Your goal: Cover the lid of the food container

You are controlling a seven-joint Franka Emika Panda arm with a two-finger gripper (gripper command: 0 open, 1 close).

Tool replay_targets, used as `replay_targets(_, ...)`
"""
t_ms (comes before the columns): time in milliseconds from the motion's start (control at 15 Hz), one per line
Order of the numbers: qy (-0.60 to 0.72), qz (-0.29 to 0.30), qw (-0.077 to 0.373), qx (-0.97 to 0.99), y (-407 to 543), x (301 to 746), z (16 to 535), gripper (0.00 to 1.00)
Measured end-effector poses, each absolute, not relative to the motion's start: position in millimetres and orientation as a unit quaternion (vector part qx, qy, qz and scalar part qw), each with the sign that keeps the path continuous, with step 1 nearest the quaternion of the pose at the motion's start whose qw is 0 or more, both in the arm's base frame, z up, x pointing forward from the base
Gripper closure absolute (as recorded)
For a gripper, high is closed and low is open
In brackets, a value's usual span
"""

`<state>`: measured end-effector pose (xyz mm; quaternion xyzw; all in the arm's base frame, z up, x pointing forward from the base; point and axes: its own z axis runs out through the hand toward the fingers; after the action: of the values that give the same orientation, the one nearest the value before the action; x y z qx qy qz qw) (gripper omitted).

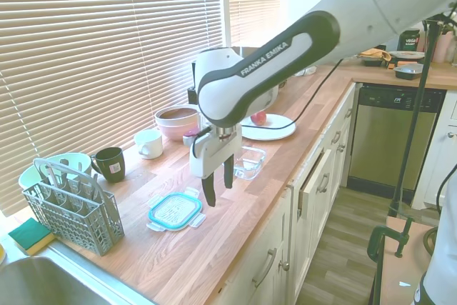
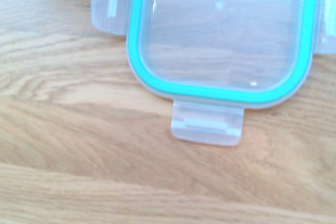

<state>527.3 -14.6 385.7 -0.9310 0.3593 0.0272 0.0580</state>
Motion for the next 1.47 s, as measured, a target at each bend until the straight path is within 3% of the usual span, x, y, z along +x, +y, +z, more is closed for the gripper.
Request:
replay_targets(333, 0.382, 0.036, 0.075, -0.921, -30.1, 572.1, 366.7, 0.00)
replay_targets(800, 0.403, 0.033, 0.086, -0.911, -62.6, 592.8, 363.7, 0.00)
replay_targets(1467, 0.396, 0.085, 0.152, -0.902, -93.4, 621.5, 326.3, 0.00)
